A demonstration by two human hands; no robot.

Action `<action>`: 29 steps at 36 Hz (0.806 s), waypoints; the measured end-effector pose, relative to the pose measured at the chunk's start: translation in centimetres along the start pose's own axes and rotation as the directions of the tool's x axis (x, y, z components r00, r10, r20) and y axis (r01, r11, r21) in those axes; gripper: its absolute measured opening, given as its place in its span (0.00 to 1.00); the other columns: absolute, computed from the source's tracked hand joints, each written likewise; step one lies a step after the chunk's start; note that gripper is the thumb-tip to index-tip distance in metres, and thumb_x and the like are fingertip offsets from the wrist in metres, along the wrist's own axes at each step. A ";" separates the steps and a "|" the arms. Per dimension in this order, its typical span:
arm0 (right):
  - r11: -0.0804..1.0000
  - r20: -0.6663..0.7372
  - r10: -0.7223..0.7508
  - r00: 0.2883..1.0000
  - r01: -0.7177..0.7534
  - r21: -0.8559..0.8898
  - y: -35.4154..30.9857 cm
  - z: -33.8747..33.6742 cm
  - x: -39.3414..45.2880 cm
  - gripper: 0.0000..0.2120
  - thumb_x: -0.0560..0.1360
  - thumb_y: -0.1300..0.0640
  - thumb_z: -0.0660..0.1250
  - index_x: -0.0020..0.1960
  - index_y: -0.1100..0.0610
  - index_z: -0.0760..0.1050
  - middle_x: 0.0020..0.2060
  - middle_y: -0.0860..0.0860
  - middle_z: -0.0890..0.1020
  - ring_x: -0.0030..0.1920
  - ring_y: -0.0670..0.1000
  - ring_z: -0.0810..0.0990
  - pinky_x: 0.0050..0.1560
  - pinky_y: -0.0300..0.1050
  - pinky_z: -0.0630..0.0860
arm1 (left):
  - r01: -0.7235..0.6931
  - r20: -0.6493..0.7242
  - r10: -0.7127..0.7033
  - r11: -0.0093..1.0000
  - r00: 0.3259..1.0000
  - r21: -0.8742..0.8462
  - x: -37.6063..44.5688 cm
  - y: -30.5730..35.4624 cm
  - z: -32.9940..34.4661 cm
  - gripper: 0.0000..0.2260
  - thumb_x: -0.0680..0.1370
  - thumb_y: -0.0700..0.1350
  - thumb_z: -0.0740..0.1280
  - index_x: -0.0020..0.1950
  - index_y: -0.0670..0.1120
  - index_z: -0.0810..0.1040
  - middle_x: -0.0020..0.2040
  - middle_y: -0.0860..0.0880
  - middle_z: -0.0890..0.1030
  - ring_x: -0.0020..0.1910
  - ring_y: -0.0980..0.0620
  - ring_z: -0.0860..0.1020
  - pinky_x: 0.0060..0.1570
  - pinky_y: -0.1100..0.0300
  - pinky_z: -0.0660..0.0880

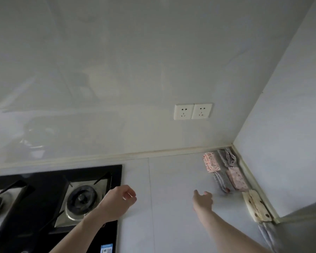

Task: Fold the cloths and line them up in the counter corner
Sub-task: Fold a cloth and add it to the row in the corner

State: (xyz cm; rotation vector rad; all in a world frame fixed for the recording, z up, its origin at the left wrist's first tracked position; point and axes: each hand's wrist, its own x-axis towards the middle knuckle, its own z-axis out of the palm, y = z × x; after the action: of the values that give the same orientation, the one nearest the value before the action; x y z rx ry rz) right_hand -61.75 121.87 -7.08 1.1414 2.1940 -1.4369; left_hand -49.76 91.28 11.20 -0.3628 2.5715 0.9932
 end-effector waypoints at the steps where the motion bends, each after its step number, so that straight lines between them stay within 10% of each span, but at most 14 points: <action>1: 0.997 0.059 -0.062 0.996 0.064 -0.035 -0.6 0.6 -2.1 0.28 0.78 0.52 0.70 0.72 0.61 0.65 0.68 0.65 0.70 0.58 0.66 0.80 0.57 0.59 0.80 | 0.012 -0.013 -0.012 1.000 1.000 -0.007 -0.7 -0.7 -0.3 0.01 0.77 0.51 0.70 0.48 0.56 0.81 0.43 0.55 0.84 0.43 0.58 0.81 0.49 0.61 0.78; 13: 0.658 0.661 -0.481 0.577 0.735 -0.163 -3.2 12.1 -26.6 0.26 0.76 0.52 0.71 0.71 0.54 0.67 0.64 0.51 0.74 0.61 0.50 0.77 0.59 0.40 0.70 | 0.183 -0.272 -0.220 0.971 0.937 -0.157 -15.1 -14.8 -6.4 0.05 0.75 0.49 0.73 0.48 0.58 0.81 0.45 0.58 0.84 0.45 0.62 0.81 0.48 0.66 0.77; 29: 0.436 0.878 -0.465 0.112 0.892 0.118 4.6 24.1 -55.8 0.24 0.76 0.51 0.70 0.69 0.45 0.67 0.63 0.42 0.72 0.50 0.45 0.82 0.51 0.37 0.76 | 0.285 -0.545 -0.430 0.899 0.720 -0.333 -39.7 -35.0 -12.5 0.08 0.78 0.47 0.70 0.56 0.57 0.78 0.55 0.61 0.78 0.48 0.61 0.80 0.40 0.67 0.74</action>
State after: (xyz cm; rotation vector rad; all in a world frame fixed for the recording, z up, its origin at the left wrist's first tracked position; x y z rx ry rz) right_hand -26.50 76.16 12.53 -0.9169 2.0578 -1.1348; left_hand -4.30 61.77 15.57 -1.4089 2.7346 1.1550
